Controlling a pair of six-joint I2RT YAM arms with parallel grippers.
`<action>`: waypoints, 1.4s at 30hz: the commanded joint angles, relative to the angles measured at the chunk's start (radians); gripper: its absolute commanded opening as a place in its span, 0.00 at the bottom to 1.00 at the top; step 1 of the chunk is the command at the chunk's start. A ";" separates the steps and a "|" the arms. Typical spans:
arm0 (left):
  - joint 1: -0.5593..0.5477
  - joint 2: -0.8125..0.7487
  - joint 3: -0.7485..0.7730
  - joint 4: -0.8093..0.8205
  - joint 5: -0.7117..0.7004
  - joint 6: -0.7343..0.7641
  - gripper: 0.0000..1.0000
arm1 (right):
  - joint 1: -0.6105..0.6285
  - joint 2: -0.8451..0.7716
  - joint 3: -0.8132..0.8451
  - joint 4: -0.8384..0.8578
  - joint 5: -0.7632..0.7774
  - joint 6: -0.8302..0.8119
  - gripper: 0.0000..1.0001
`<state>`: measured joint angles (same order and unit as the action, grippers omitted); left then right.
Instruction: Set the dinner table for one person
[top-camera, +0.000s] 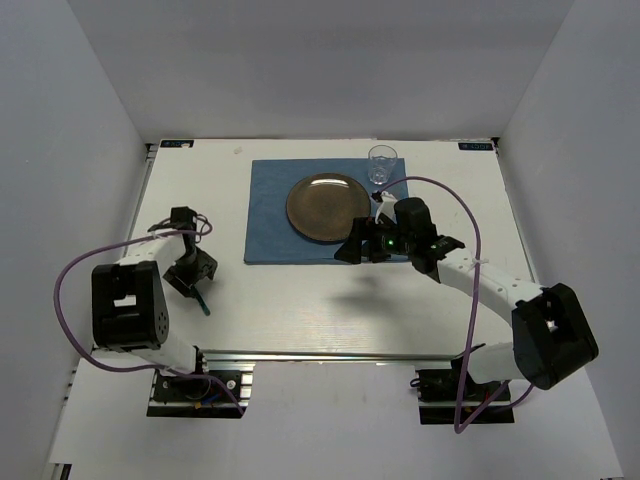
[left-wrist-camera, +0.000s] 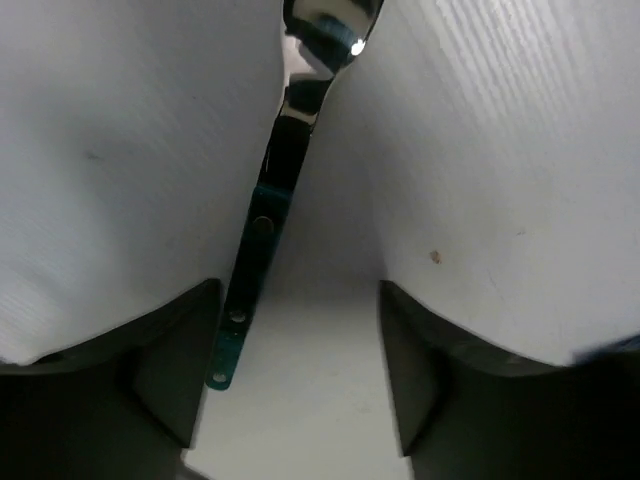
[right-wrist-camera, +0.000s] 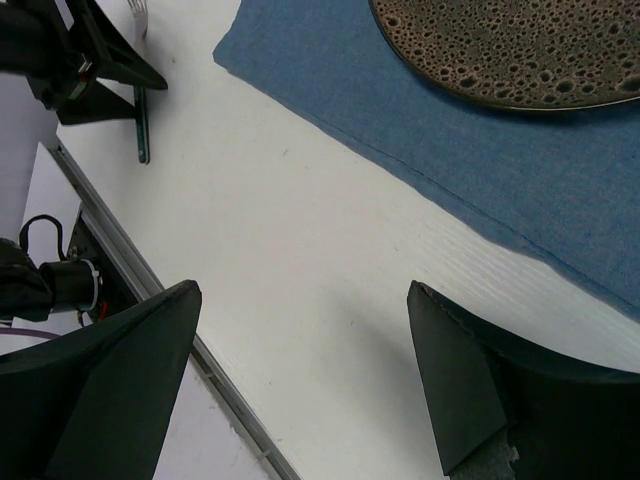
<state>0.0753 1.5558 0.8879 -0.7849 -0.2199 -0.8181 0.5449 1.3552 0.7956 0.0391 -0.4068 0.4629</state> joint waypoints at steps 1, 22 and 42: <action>0.001 -0.036 -0.097 0.075 0.016 -0.050 0.67 | 0.006 0.010 0.036 0.051 -0.020 -0.010 0.89; -0.016 -0.037 0.043 0.127 0.084 0.176 0.00 | 0.009 -0.103 -0.002 0.019 0.043 0.006 0.89; -0.278 0.506 0.910 -0.192 0.300 0.612 0.00 | 0.010 -0.197 -0.018 -0.143 0.132 -0.058 0.89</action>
<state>-0.1707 2.0796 1.6901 -0.9356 0.0898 -0.2523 0.5514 1.1938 0.7929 -0.0864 -0.3042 0.4278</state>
